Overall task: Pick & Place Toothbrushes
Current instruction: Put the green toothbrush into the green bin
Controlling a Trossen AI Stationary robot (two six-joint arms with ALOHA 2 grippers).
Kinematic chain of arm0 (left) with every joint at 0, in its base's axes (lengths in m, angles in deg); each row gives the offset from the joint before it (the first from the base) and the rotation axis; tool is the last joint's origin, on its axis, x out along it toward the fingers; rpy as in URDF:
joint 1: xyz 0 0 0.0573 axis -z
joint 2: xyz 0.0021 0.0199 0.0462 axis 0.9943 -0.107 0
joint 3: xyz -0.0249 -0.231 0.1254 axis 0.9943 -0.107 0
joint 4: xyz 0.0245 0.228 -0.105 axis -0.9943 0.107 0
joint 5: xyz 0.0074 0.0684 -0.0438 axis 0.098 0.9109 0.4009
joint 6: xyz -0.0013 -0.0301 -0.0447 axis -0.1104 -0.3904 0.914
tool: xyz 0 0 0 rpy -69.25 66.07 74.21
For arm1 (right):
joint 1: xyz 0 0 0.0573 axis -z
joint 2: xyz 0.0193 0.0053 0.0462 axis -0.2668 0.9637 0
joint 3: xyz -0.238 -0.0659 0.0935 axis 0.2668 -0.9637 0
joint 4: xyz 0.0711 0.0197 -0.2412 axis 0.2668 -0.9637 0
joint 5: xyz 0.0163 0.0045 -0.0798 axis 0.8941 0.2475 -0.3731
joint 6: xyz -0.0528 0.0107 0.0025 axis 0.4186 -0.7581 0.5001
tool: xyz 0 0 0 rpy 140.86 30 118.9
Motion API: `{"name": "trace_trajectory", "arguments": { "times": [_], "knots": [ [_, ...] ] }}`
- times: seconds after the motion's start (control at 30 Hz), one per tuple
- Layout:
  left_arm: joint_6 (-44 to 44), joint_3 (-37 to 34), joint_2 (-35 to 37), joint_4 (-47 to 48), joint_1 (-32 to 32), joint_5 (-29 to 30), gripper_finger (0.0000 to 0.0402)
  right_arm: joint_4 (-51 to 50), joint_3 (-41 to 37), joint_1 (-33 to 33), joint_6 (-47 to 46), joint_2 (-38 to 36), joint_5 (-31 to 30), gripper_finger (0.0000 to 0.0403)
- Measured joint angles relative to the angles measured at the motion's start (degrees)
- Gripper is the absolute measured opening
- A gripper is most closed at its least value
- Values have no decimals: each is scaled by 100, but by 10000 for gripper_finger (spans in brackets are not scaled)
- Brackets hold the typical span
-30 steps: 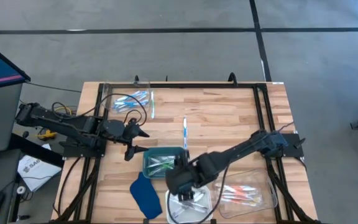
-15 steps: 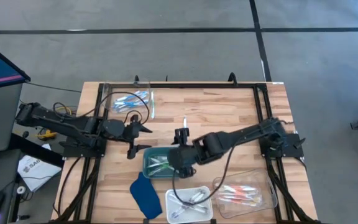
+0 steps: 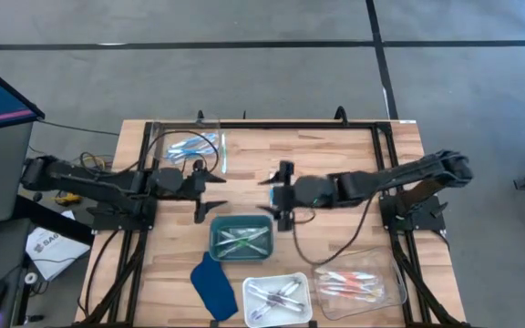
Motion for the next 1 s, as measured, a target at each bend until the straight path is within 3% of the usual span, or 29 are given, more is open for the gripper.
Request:
{"name": "trace_trajectory", "arguments": {
  "times": [0.23,0.47,0.6,0.7,0.8,1.0],
  "knots": [
    [-15,0,-4,-170,-606,-82,298,1150,-1120,749,245,-654,112,282],
    [-495,15,-480,-1364,-854,-423,298,1538,-1383,1511,310,-707,515,282],
    [-568,196,-1002,-1518,-855,-919,298,1963,-1383,1808,338,-703,638,282],
    [-469,270,-1299,-1484,-845,-901,298,2221,-1383,1947,296,-703,762,282],
    [-403,260,-1376,-1352,-848,-514,298,2347,-1324,2069,291,-703,787,282],
    [692,262,-1366,-898,-852,1757,290,2331,-1158,2307,8,-703,787,281]
  ]
}}
